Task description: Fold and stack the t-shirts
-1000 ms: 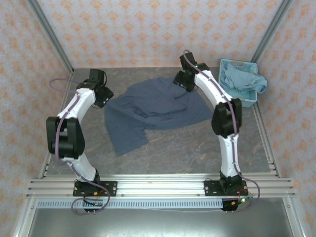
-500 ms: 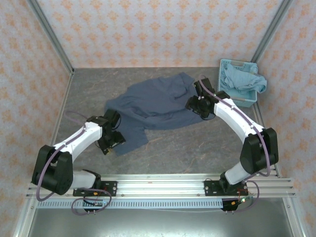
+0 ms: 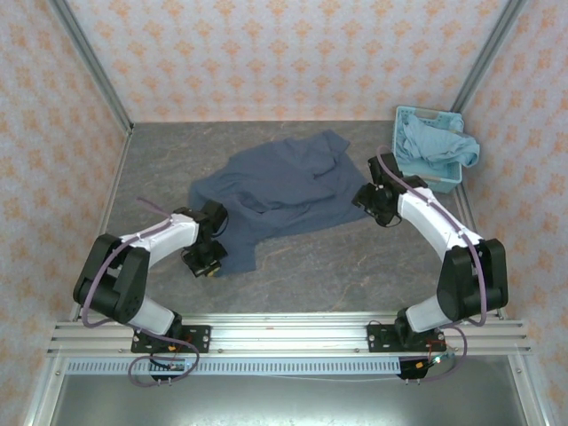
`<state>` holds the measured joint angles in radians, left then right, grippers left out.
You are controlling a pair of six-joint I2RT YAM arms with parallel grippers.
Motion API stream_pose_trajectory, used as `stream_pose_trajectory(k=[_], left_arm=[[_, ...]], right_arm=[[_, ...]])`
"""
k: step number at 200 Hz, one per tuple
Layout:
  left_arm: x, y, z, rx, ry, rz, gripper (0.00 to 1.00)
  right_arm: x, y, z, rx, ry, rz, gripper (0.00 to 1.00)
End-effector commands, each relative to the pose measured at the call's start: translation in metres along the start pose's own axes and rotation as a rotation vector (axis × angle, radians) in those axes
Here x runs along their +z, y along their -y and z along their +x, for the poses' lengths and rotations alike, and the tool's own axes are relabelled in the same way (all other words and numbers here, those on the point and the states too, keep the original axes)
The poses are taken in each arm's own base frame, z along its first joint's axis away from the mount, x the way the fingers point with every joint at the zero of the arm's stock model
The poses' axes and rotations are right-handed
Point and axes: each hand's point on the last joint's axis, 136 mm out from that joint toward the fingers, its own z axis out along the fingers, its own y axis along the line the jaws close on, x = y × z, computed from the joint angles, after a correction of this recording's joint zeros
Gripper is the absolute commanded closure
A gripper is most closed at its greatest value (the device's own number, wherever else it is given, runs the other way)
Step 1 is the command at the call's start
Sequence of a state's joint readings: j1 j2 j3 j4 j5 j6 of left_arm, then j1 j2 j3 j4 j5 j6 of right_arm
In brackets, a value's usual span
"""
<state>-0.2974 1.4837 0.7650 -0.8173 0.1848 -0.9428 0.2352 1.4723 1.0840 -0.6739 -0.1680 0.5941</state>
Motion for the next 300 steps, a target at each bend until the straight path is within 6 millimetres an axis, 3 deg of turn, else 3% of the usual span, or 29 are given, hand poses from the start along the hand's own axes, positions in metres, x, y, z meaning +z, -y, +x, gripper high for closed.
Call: stream_pose_trajectory(k=[1, 40, 95, 139, 180, 198, 214, 233, 244, 273, 300], left_arm=[[-0.009, -0.032, -0.035, -0.064, 0.178, -0.065, 1.00], [-0.024, -0.051, -0.042, -0.096, 0.194, -0.038, 1.00], [-0.024, -0.036, -0.043, -0.105, 0.171, 0.028, 1.00], [-0.027, -0.028, -0.045, -0.089, 0.168, 0.051, 1.00], [-0.032, -0.022, -0.048, -0.088, 0.174, 0.077, 1.00], [-0.035, -0.018, -0.049, -0.085, 0.178, 0.096, 1.00], [-0.039, -0.013, -0.049, -0.078, 0.184, 0.131, 1.00], [-0.051, -0.004, -0.054, -0.070, 0.208, 0.185, 1.00], [-0.062, 0.003, -0.058, -0.065, 0.234, 0.223, 1.00], [-0.109, 0.019, -0.076, -0.077, 0.345, 0.345, 1.00], [-0.177, 0.035, -0.095, -0.108, 0.482, 0.499, 1.00]], right_arm=[[0.000, 0.016, -0.005, 0.034, 0.046, 0.073, 0.35], [0.033, 0.022, -0.001, 0.061, 0.000, 0.128, 0.35], [0.069, 0.016, 0.007, 0.039, -0.094, 0.152, 0.36], [0.085, 0.013, -0.005, -0.043, -0.089, 0.187, 0.36], [0.098, 0.026, -0.010, -0.068, -0.109, 0.265, 0.37], [0.109, 0.030, -0.007, -0.075, -0.132, 0.275, 0.43], [0.112, 0.028, -0.004, -0.073, -0.152, 0.265, 0.58], [0.095, 0.020, -0.011, -0.040, -0.109, 0.226, 0.89], [0.076, 0.014, -0.021, -0.014, -0.051, 0.185, 1.00], [0.005, -0.016, -0.050, 0.014, 0.096, 0.047, 1.00], [-0.073, -0.049, -0.077, 0.008, 0.237, -0.109, 1.00]])
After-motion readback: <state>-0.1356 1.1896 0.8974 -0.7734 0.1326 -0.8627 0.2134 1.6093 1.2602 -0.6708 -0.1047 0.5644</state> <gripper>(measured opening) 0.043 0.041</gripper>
